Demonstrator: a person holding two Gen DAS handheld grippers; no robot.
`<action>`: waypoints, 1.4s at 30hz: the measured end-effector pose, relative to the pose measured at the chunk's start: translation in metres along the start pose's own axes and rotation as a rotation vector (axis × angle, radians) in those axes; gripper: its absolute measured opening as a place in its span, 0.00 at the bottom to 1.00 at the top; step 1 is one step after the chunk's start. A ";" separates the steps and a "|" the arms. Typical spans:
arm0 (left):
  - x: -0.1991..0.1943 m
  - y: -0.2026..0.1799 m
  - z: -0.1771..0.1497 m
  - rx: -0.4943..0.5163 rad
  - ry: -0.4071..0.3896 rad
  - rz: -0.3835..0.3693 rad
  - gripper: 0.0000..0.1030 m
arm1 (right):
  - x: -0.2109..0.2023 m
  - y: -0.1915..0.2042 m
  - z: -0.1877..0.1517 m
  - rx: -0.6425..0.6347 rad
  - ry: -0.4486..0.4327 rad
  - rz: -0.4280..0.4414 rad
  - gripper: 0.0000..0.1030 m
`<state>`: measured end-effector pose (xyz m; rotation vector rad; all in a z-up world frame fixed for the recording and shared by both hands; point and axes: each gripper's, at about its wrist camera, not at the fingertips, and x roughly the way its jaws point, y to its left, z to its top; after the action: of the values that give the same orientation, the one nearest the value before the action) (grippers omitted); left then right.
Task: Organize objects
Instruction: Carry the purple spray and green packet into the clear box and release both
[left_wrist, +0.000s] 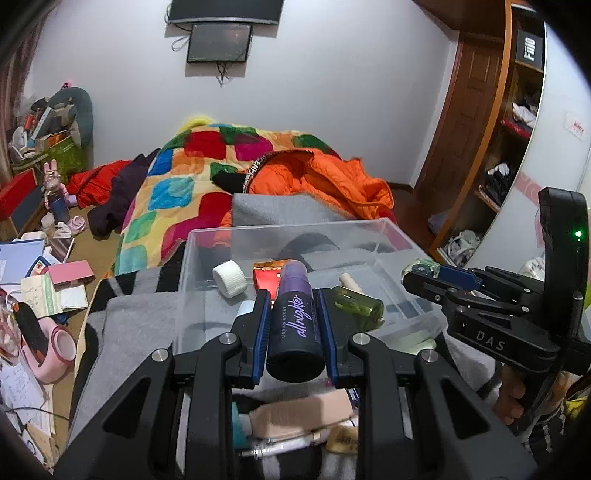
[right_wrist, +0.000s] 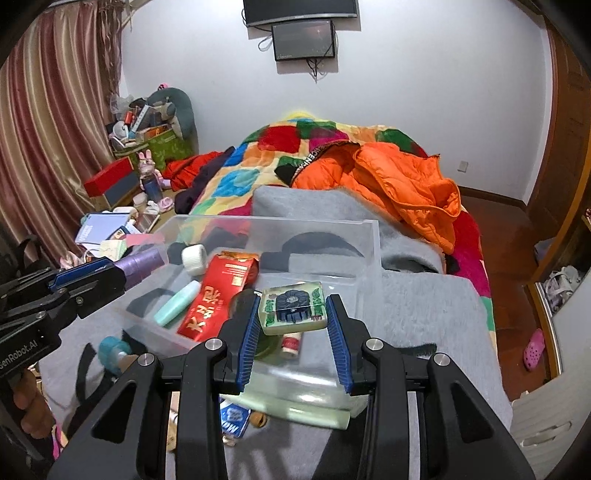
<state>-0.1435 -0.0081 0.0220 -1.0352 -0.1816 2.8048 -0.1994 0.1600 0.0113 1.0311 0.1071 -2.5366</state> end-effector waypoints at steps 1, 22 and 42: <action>0.006 0.000 0.001 0.000 0.012 -0.001 0.24 | 0.003 0.000 0.000 -0.001 0.006 -0.003 0.32; 0.056 0.000 -0.003 0.022 0.130 -0.012 0.24 | 0.024 0.003 -0.002 -0.022 0.068 0.007 0.32; 0.011 0.007 -0.007 0.003 0.071 -0.023 0.39 | -0.004 0.002 -0.006 -0.010 0.019 0.024 0.46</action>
<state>-0.1483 -0.0124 0.0087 -1.1227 -0.1807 2.7417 -0.1920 0.1605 0.0101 1.0472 0.1121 -2.5025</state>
